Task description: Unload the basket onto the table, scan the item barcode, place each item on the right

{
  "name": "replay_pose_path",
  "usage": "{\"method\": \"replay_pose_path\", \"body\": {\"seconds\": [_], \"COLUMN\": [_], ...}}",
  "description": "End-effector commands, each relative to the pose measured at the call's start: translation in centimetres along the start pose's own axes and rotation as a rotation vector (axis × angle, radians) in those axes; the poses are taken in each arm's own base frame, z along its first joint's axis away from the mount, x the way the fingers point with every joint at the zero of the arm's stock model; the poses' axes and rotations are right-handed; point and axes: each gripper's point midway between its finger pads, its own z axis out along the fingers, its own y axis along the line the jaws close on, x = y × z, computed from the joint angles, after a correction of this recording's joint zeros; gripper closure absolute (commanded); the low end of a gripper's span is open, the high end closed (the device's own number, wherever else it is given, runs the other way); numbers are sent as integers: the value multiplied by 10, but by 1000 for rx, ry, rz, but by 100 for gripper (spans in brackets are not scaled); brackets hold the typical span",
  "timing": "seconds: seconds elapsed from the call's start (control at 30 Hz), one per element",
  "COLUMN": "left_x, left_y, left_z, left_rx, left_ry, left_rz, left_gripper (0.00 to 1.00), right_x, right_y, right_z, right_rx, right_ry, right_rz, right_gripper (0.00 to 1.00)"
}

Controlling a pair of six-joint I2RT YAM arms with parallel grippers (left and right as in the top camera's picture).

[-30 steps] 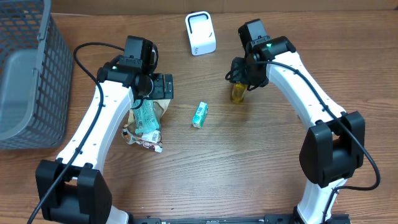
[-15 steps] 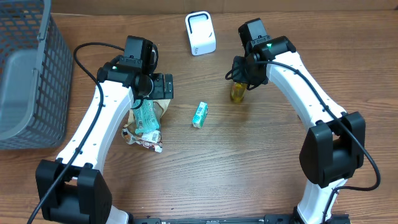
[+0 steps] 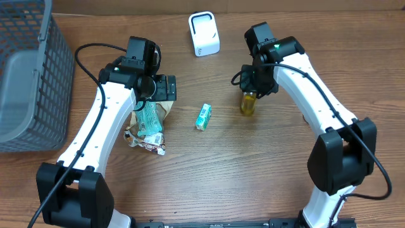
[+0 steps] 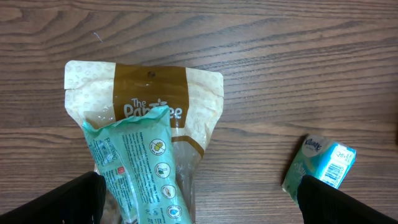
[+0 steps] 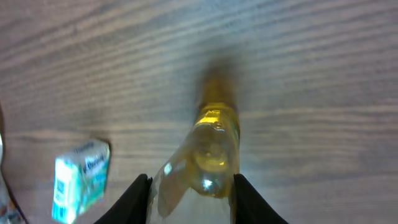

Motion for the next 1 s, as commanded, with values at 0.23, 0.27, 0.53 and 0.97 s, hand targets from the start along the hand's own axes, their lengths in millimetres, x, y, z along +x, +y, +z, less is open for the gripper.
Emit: {"method": "replay_pose_path", "body": {"seconds": [0.23, 0.27, 0.53, 0.97], "left_x": [-6, -6, -6, -6], "left_y": [-5, -5, -5, -5], "left_z": [-4, -4, -4, -4], "left_rx": [11, 11, 11, 11], "left_ry": [-17, -17, -17, -17], "left_rz": [21, 21, 21, 21], "left_gripper": [0, 0, 0, 0], "right_x": [30, 34, 50, 50], "right_y": [10, 11, 9, 8], "right_z": [-38, -38, -38, -38], "right_rx": [-4, 0, 25, 27], "right_ry": [10, 21, 79, 76], "right_rz": [-152, -159, -175, -176], "right_gripper": [82, 82, 81, 81]}}
